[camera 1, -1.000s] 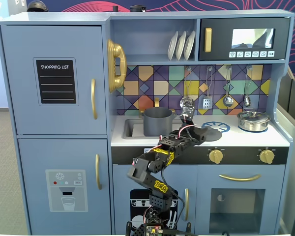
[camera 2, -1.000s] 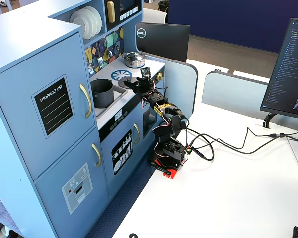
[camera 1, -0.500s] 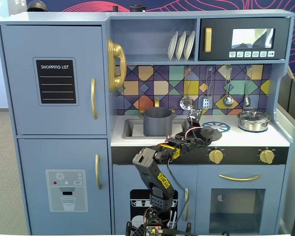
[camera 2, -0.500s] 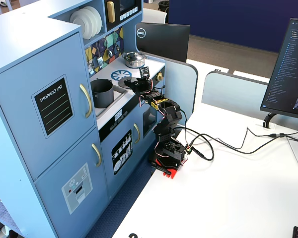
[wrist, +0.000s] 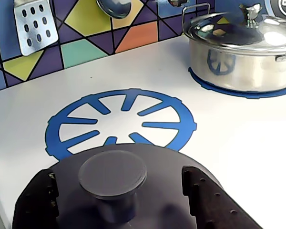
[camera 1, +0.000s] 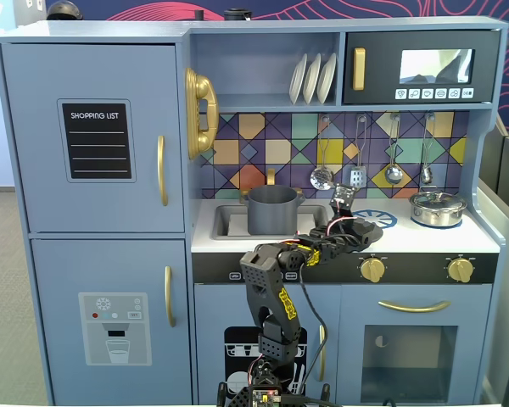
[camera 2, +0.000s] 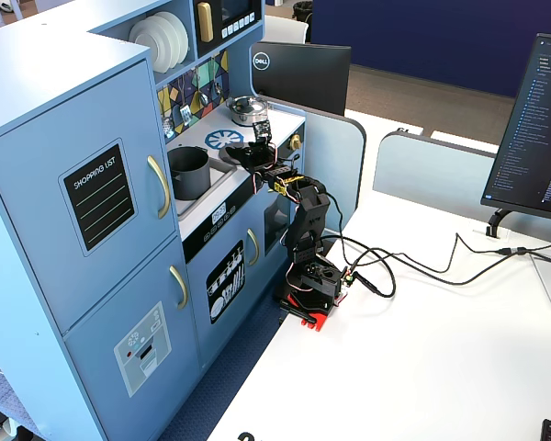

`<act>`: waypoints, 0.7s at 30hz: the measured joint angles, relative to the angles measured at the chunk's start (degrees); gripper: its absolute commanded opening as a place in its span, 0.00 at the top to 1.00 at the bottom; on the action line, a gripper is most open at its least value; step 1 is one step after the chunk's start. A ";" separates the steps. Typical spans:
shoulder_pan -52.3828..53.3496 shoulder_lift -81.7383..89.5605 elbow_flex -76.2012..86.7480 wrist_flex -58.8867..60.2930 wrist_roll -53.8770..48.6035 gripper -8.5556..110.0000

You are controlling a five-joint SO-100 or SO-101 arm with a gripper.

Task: Pick up the lid from the counter and put it on the gray recipient

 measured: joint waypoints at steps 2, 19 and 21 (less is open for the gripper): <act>0.00 -0.70 0.00 -0.53 0.00 0.75; -2.02 -1.32 0.09 -4.75 1.32 0.93; -2.02 -1.32 0.09 -4.75 1.32 0.93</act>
